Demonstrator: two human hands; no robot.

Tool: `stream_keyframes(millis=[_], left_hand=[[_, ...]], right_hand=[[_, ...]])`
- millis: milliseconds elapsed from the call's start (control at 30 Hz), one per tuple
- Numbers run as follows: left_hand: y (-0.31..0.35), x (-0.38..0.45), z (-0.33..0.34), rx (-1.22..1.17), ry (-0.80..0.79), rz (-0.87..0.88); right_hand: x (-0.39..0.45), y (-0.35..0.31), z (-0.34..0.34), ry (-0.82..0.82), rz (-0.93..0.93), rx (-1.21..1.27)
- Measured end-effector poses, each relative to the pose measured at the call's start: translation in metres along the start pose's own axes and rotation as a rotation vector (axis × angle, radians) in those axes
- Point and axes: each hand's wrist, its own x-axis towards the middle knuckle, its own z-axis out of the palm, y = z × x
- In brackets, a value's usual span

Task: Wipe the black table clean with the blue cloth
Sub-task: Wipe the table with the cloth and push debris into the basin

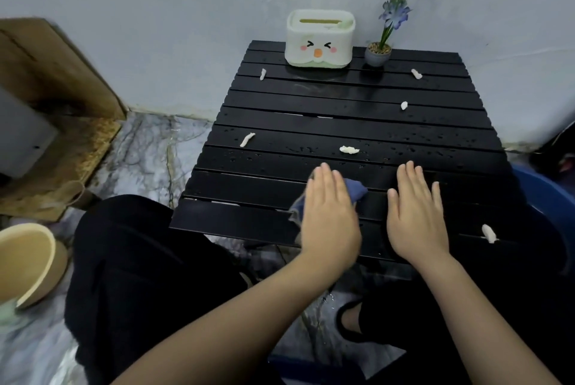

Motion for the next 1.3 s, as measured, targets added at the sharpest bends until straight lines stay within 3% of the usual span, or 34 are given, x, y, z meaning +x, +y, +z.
stream_keyframes(millis=[100, 167, 267, 367, 433, 533, 600, 733, 833, 933, 1033, 1133, 1200, 1300], left_hand=[[0.011, 0.0, -0.001, -0.183, 0.011, 0.067], [0.01, 0.003, -0.012, -0.577, -0.006, 0.015], [-0.012, 0.01, -0.044, -1.142, 0.051, -0.224], [-0.062, 0.023, -0.074, -1.348, 0.155, -0.512], [-0.103, 0.029, -0.095, -1.307, 0.276, -0.58], [-0.153, 0.04, -0.114, -1.027, 0.492, -0.539], [-0.171, 0.047, -0.111, -0.849, 0.526, -0.515], [-0.184, 0.062, -0.072, -0.491, 0.346, -0.469], [-0.166, 0.081, -0.041, -0.083, 0.241, -0.499], [-0.116, 0.093, -0.026, 0.036, 0.215, -0.451], [-0.053, 0.1, -0.01, 0.003, 0.188, -0.288], [0.001, 0.103, 0.001, -0.243, 0.187, -0.143], [0.022, 0.103, 0.003, -0.458, 0.157, -0.029], [0.028, 0.104, -0.009, -0.983, -0.002, -0.089]], right_hand=[[0.0, 0.001, 0.0, 0.023, 0.003, 0.031], [0.001, 0.002, 0.0, 0.026, -0.001, 0.037], [0.0, 0.002, 0.0, 0.023, -0.002, 0.035], [-0.001, 0.003, 0.0, 0.003, -0.009, 0.022], [-0.001, 0.002, 0.0, 0.001, -0.011, 0.014], [-0.001, 0.001, 0.0, -0.002, -0.008, 0.01], [-0.001, 0.001, 0.0, 0.001, -0.007, 0.012], [-0.001, 0.001, 0.001, 0.006, 0.0, 0.014], [-0.001, 0.001, 0.001, 0.006, 0.0, 0.018], [-0.001, 0.0, 0.0, 0.001, 0.0, 0.009], [0.0, 0.0, 0.0, 0.002, 0.001, 0.004], [-0.001, 0.0, 0.001, 0.012, 0.003, 0.009], [-0.001, 0.001, 0.0, 0.012, 0.0, 0.01], [-0.004, 0.006, -0.003, 0.029, 0.016, 0.016]])
